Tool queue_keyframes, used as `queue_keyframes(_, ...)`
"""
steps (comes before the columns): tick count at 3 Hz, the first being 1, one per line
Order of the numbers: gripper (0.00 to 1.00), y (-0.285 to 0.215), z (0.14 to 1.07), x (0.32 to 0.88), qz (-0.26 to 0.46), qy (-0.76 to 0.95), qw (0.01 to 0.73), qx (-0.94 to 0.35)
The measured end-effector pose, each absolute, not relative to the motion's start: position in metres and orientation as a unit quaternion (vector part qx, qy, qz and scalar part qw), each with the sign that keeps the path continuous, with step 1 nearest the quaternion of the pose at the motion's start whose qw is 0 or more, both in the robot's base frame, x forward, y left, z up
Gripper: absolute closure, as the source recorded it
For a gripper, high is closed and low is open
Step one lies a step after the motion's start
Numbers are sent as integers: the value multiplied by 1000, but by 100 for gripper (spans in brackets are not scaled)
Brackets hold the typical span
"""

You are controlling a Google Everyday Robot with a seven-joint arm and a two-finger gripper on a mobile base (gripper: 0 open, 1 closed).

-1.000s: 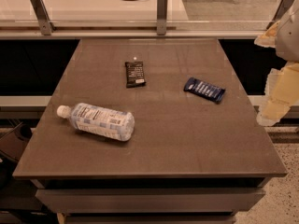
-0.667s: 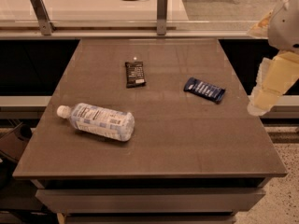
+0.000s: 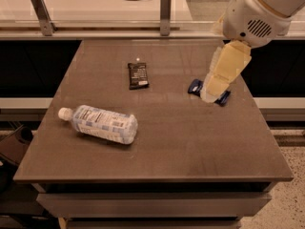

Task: Place blue plastic bottle upright

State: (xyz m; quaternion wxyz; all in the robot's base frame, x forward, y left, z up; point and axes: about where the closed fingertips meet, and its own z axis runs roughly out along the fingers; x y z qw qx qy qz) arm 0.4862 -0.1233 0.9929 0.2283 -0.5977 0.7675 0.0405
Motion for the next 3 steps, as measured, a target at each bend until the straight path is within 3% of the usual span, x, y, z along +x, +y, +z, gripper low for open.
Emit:
queue_keyframes(2, 0, -47, 959, 488, 54, 805, 202, -555)
queue_keyframes(3, 0, -48, 958, 487, 60, 824, 198, -528)
